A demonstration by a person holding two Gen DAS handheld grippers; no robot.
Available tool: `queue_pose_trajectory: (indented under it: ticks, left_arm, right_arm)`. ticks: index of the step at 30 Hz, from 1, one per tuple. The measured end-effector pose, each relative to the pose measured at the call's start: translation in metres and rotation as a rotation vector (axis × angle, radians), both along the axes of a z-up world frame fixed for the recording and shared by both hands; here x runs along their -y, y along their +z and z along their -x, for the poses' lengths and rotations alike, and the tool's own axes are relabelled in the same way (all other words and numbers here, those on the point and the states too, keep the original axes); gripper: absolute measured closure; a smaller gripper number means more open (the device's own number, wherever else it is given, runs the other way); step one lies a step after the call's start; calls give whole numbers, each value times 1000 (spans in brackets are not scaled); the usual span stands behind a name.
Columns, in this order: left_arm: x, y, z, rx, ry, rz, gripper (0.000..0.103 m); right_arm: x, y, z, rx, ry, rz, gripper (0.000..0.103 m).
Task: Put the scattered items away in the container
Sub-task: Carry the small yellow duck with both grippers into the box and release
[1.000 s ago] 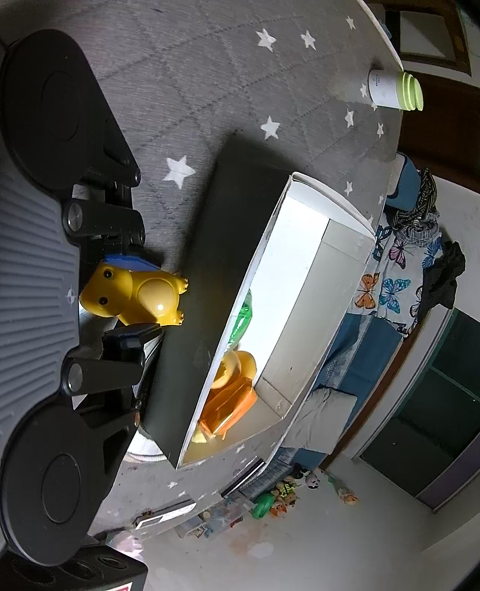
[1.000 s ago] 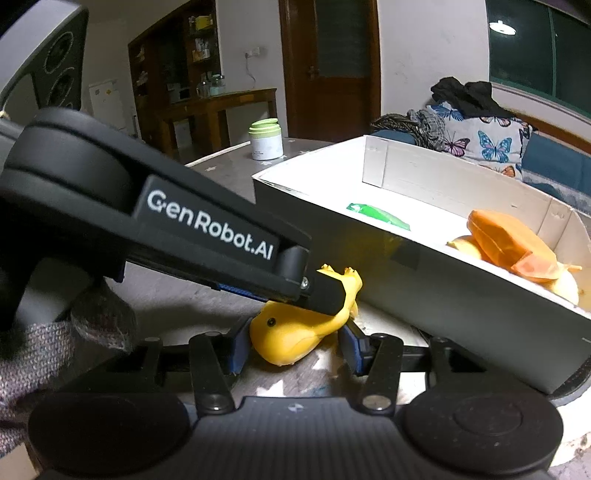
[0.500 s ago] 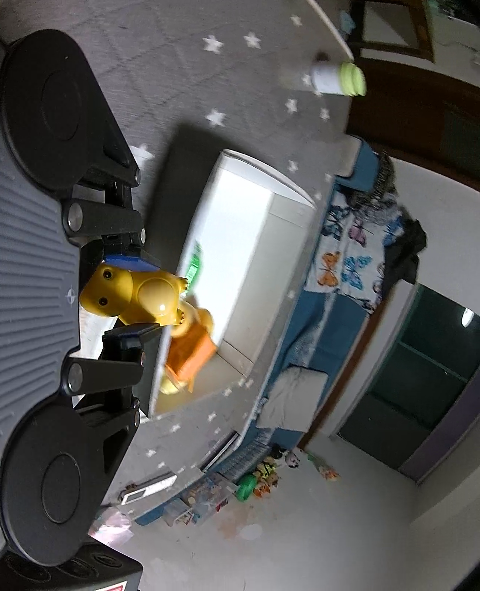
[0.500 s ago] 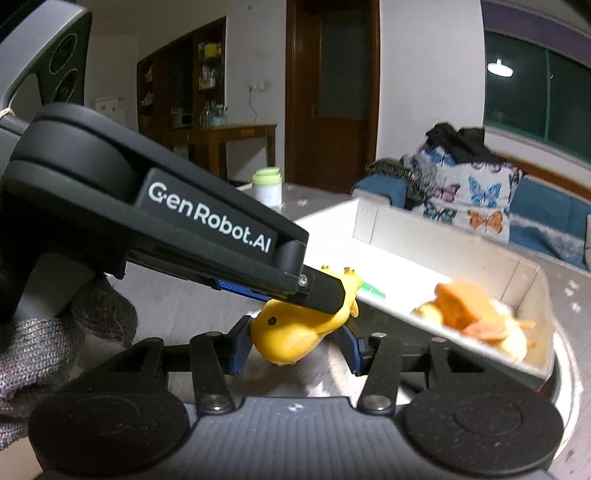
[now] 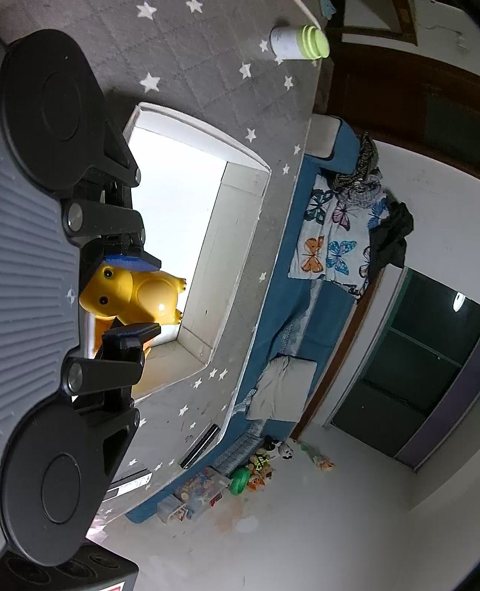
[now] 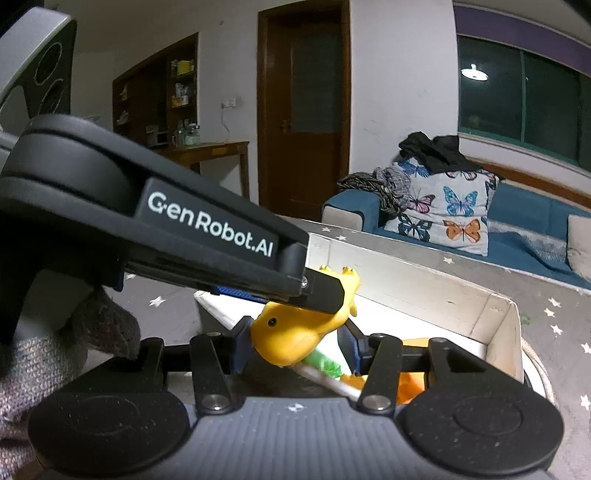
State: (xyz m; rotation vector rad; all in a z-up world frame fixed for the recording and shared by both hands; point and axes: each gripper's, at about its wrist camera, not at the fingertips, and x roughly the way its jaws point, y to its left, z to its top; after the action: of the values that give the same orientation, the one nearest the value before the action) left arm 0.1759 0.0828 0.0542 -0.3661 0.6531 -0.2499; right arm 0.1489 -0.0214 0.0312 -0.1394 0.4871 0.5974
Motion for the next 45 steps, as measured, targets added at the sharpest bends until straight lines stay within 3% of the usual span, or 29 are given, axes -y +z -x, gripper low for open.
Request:
queue_pose_trajectory:
  ticks: [11, 26, 45]
  left_arm:
    - [-12, -28, -26, -91, 35, 72, 71]
    - [-13, -39, -40, -145, 25, 93, 68]
    - [1, -38, -42, -152, 33, 11, 68]
  right_arm:
    - [3, -23, -29, -89, -15, -40, 52]
    - [25, -22, -17, -81, -39, -57, 49]
    - [41, -19, -6, -90, -72, -82, 49]
